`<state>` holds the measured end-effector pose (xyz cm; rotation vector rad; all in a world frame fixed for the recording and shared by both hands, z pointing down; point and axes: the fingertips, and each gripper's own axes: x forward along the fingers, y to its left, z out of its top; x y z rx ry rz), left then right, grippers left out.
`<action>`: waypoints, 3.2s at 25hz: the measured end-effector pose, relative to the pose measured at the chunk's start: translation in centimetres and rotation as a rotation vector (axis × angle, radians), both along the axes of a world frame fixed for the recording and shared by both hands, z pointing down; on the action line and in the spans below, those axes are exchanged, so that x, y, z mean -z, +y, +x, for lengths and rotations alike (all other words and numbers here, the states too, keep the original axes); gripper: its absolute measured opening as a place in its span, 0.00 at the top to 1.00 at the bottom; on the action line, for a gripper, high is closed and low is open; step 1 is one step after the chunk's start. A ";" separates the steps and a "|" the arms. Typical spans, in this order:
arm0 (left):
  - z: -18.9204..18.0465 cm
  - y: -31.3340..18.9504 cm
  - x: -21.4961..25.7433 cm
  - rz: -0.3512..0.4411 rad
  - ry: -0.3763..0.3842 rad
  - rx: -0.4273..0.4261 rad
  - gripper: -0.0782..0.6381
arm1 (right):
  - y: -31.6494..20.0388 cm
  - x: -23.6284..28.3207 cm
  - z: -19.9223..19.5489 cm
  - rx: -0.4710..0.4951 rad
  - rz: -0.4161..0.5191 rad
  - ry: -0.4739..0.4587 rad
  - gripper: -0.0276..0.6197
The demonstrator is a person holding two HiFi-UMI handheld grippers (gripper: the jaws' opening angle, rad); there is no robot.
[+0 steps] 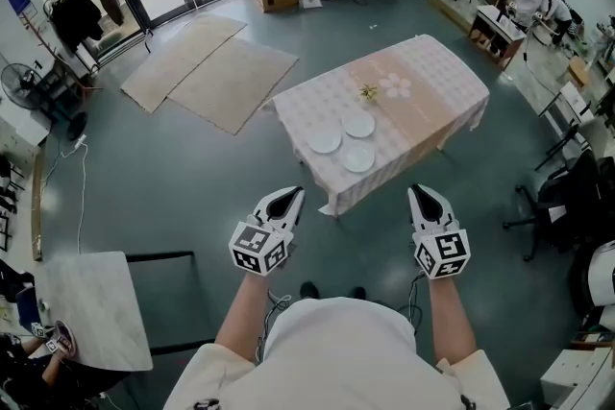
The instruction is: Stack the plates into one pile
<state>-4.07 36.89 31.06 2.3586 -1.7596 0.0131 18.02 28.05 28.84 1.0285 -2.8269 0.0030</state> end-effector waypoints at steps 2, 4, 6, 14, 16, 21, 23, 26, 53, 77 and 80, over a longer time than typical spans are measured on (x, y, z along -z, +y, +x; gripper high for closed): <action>-0.2 -0.1 0.0 0.005 0.002 0.002 0.88 | 0.1 -0.1 -0.1 0.003 0.001 0.001 0.90; -0.3 -0.2 0.1 0.009 0.008 -0.001 0.87 | 0.1 -0.1 -0.2 0.000 -0.001 -0.001 0.90; -0.2 -0.3 -0.2 0.003 0.017 -0.015 0.84 | 0.1 -0.3 -0.2 -0.004 -0.007 -0.002 0.90; -0.8 -0.5 -1.2 -0.026 0.027 -0.042 0.72 | 0.1 -1.1 -1.1 -0.016 -0.034 0.004 0.76; -1.2 -0.6 -1.4 -0.029 0.029 -0.045 0.72 | 0.0 -1.2 -1.5 -0.017 -0.044 0.004 0.76; -2.5 -0.6 -1.8 -0.036 0.034 -0.061 0.73 | 0.4 -1.8 -2.7 -0.029 -0.064 -0.002 0.76; -3.2 -0.5 -1.9 -0.039 0.035 -0.070 0.73 | 0.6 -1.8 -3.3 -0.035 -0.067 -0.003 0.76; -4.1 -0.4 -2.0 -0.042 0.035 -0.086 0.73 | 1.0 -2.0 -4.3 -0.048 -0.073 -0.007 0.76; -6.4 -11.4 -3.9 -0.048 0.055 -0.077 0.73 | -10.6 -4.8 -6.9 -0.011 -0.114 0.002 0.77; -5.7 -28.7 -6.1 -0.145 0.035 0.048 0.73 | -30.3 -8.5 -9.6 0.170 -0.223 0.031 0.77; -5.5 -29.6 -6.5 -0.157 0.038 0.057 0.73 | -31.3 -9.1 -9.7 0.183 -0.239 0.033 0.77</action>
